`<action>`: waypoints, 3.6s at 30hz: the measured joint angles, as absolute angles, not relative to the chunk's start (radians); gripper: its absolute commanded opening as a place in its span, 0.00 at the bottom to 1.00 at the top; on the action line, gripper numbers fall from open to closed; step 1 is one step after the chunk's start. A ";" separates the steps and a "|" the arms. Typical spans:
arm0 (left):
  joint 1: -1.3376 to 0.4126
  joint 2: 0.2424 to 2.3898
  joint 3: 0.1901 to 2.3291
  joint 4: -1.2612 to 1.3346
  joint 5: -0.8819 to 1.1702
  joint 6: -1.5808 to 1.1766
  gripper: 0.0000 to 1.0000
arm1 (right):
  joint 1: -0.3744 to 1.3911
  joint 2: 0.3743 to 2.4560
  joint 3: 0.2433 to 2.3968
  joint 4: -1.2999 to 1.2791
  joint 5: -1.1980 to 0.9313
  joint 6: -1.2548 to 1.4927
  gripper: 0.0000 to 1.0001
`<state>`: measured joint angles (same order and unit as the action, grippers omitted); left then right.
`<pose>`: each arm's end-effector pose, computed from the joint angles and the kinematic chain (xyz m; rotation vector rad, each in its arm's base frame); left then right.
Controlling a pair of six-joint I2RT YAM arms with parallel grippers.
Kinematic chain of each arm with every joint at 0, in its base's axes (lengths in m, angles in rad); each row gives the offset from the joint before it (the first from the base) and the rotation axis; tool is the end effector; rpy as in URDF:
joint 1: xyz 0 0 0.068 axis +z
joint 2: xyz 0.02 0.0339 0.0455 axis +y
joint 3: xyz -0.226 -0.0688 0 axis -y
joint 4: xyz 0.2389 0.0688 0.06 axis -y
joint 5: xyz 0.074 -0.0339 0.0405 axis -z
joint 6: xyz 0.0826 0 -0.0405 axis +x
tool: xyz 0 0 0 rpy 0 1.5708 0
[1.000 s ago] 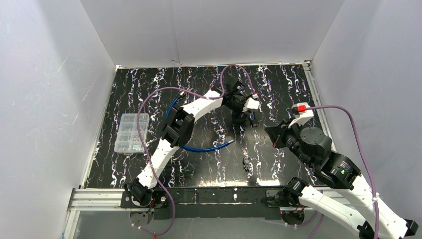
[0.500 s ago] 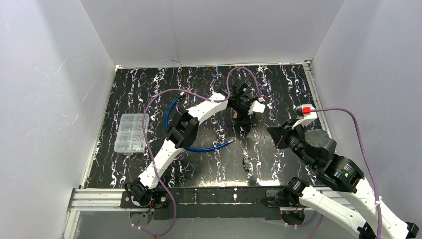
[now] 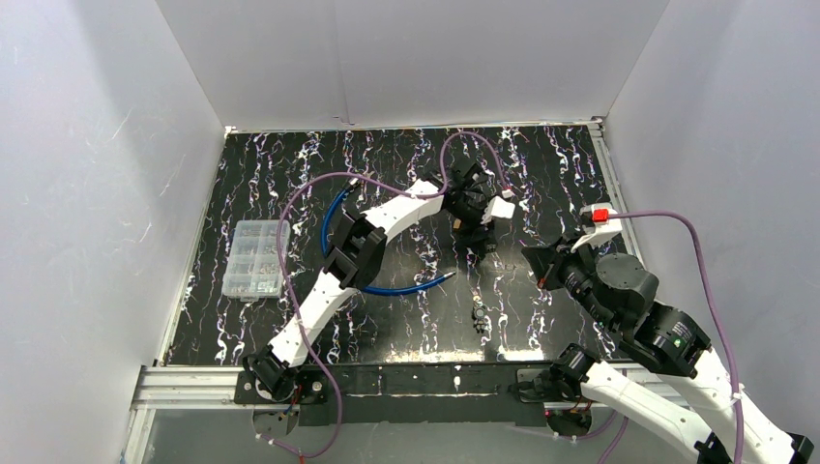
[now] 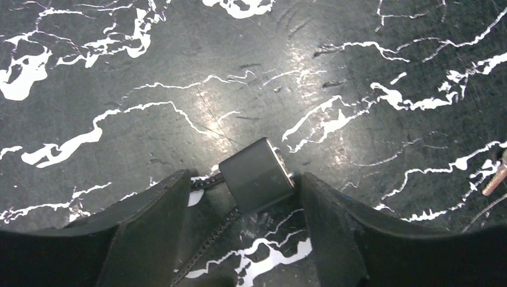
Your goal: Unlock with the key
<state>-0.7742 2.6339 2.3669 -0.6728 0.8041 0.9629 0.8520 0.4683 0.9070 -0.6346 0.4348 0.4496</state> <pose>0.3454 -0.4209 0.1122 1.9621 1.2420 -0.9030 0.1284 0.0939 0.3423 -0.0388 1.7821 0.5642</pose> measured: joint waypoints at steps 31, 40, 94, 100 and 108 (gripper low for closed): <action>-0.767 2.137 1.572 -0.459 0.739 0.778 0.94 | 0.851 0.487 0.893 -0.636 0.422 0.447 0.01; -0.717 2.137 1.688 -0.587 0.777 1.166 0.98 | 0.851 0.500 0.886 -0.629 0.416 0.446 0.01; -0.774 2.194 1.708 -0.779 0.573 1.441 0.00 | 0.837 0.467 0.888 -0.649 0.416 0.471 0.01; -0.776 2.137 1.692 -0.672 0.526 1.304 0.00 | 0.837 0.471 0.896 -0.649 0.414 0.474 0.01; -0.775 1.837 1.581 -0.384 0.466 1.123 0.00 | 0.832 0.516 0.949 -0.645 0.387 0.479 0.01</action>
<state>-0.7746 1.8372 1.5805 -0.3835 0.4658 1.1231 0.8318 0.5163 0.9492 -0.6454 0.3872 0.4791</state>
